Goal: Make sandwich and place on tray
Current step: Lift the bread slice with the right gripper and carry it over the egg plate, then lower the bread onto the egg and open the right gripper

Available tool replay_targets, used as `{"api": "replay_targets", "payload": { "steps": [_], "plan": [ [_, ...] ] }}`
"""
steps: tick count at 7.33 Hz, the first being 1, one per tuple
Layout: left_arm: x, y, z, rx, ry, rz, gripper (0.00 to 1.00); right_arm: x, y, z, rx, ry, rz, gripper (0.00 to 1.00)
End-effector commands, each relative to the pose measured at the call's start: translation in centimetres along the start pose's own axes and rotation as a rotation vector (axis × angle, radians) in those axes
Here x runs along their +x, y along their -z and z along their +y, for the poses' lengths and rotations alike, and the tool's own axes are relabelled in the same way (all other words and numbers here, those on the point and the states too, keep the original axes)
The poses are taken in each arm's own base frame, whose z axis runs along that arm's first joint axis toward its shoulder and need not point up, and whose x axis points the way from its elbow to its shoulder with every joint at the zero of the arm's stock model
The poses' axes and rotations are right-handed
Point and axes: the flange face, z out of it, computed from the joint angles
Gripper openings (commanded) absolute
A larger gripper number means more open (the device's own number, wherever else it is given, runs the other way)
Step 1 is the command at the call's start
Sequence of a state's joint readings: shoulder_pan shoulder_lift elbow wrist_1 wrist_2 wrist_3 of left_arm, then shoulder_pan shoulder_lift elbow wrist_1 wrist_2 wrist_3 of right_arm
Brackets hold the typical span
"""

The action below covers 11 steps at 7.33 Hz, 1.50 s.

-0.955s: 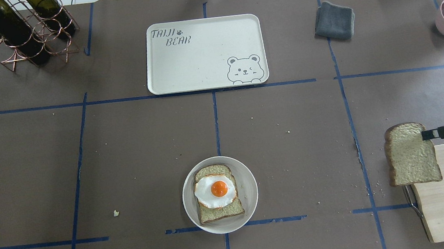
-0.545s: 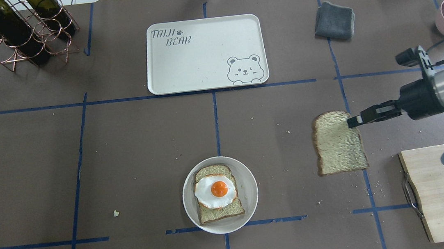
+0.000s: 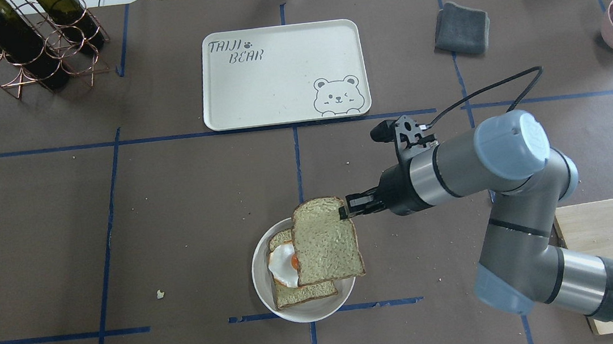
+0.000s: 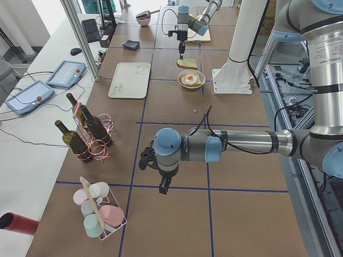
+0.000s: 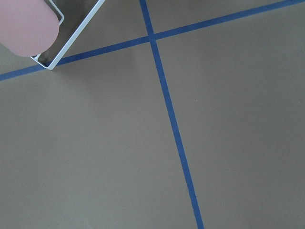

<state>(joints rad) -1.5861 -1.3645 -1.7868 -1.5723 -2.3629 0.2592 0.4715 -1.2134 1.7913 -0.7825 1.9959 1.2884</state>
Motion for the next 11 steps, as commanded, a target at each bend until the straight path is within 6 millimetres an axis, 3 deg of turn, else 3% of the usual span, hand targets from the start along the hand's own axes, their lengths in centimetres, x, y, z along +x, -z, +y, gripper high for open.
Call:
{"api": "replay_targets", "payload": {
  "steps": [1,8,9,10,11],
  "plan": [
    [0.0,0.0,0.0,0.001,-0.001,0.002,1.00,-1.7,-3.7,2.2,0.006,0.002,0.040,0.00],
    [-0.2,-0.3,0.3,-0.006,0.007,0.004,1.00,-1.9,-6.1,1.8,0.033,-0.001,0.080,0.00],
    [-0.2,-0.3,0.3,-0.005,0.006,0.004,1.00,-1.7,-6.2,1.8,0.034,-0.005,0.091,0.62],
    [-0.2,-0.3,0.3,-0.005,0.006,0.004,1.00,-1.8,-6.0,1.3,0.087,-0.002,0.103,1.00],
    [-0.2,-0.3,0.3,-0.005,0.006,0.004,1.00,-1.5,-6.0,1.1,0.091,-0.005,0.123,1.00]
  ]
}}
